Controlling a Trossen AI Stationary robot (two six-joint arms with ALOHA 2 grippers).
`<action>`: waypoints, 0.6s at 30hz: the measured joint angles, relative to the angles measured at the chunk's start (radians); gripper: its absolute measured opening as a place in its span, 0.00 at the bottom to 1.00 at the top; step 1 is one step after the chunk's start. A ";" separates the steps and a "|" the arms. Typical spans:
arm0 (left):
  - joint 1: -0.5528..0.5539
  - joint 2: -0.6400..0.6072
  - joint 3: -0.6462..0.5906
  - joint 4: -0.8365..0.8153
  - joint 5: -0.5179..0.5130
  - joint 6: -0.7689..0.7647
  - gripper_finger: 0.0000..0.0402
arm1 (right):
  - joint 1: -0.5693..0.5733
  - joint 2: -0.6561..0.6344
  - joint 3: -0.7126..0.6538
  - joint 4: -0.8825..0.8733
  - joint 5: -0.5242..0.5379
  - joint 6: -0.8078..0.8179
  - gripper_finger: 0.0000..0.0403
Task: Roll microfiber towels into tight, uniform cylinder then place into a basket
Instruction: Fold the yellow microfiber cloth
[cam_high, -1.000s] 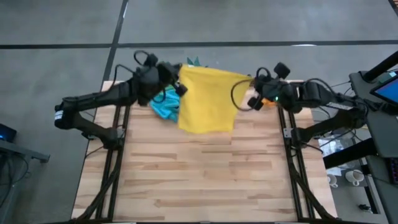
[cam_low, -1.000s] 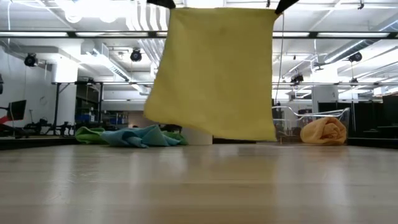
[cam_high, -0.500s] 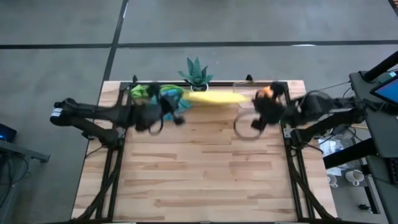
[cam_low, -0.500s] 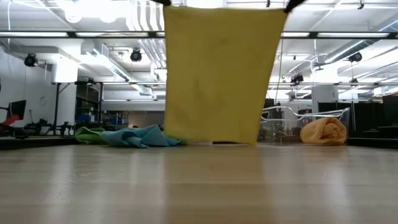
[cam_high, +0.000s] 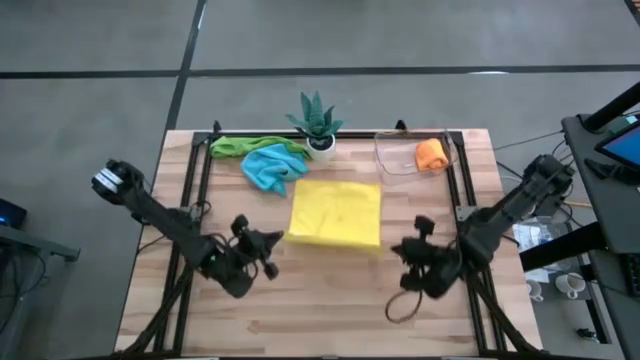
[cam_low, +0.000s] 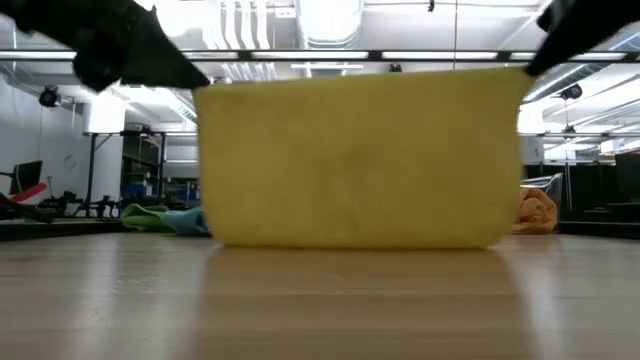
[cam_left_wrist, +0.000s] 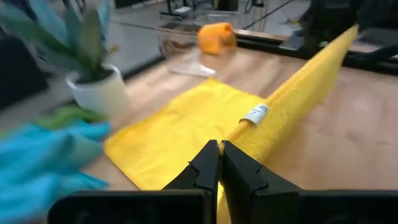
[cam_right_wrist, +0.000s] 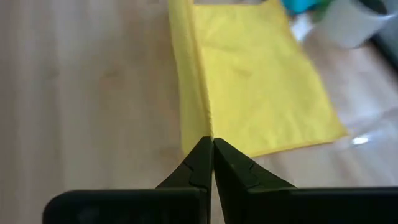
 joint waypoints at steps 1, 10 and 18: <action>-0.009 0.022 -0.006 0.025 0.005 -0.032 0.00 | 0.017 0.021 0.000 0.017 -0.014 0.012 0.02; -0.035 0.273 0.055 0.258 0.195 -0.105 0.00 | 0.094 0.224 0.076 0.035 -0.233 0.071 0.02; -0.035 0.323 0.145 0.196 0.243 -0.102 0.00 | 0.098 0.328 0.121 -0.011 -0.282 0.059 0.02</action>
